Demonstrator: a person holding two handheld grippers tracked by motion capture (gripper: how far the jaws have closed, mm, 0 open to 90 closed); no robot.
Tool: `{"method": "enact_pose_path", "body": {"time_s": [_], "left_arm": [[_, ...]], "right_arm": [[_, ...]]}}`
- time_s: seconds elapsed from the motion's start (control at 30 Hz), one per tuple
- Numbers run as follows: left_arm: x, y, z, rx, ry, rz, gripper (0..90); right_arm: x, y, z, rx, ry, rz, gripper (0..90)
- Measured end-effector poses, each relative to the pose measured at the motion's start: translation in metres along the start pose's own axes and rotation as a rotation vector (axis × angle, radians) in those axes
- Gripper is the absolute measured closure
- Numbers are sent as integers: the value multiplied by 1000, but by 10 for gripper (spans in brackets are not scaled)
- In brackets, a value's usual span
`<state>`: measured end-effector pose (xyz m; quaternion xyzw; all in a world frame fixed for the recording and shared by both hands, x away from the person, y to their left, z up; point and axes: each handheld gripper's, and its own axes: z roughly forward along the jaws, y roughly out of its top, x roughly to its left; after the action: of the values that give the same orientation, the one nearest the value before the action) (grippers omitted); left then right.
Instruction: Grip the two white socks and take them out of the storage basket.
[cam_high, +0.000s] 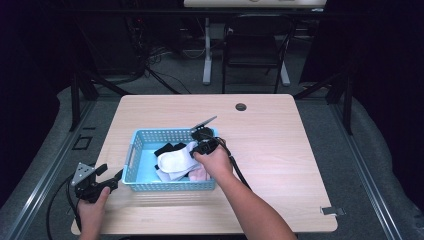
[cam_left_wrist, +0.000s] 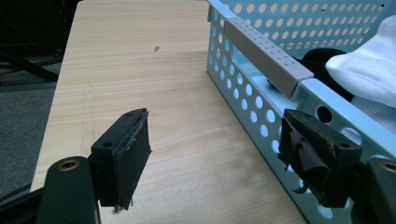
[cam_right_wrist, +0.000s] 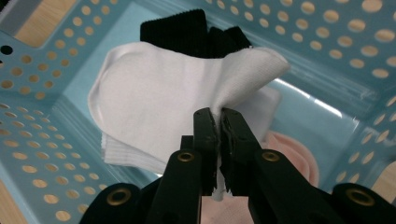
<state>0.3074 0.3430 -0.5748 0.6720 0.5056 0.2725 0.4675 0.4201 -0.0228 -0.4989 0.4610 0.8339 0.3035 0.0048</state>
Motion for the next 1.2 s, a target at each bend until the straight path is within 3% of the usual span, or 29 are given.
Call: {"method": "enact_pose_path", "body": {"time_s": [0.17,0.33,0.67,0.97,1.2], "left_arm": [[0,0,0,5,-1,2,246],[0,0,0,8,-2,4,246],[-1,0,0,9,-2,5,246],[-1,0,0,12,-1,6,246],[-1,0,0,11,-2,6,246]], "right_arm": [[9,-1,-13,-95,2,-66,858],[26,-6,-32,-212,-11,-180,862],[44,-16,-56,-339,-18,-297,863],[54,-24,-74,-437,-18,-344,865],[54,-29,-88,-503,-15,-348,866]]}}
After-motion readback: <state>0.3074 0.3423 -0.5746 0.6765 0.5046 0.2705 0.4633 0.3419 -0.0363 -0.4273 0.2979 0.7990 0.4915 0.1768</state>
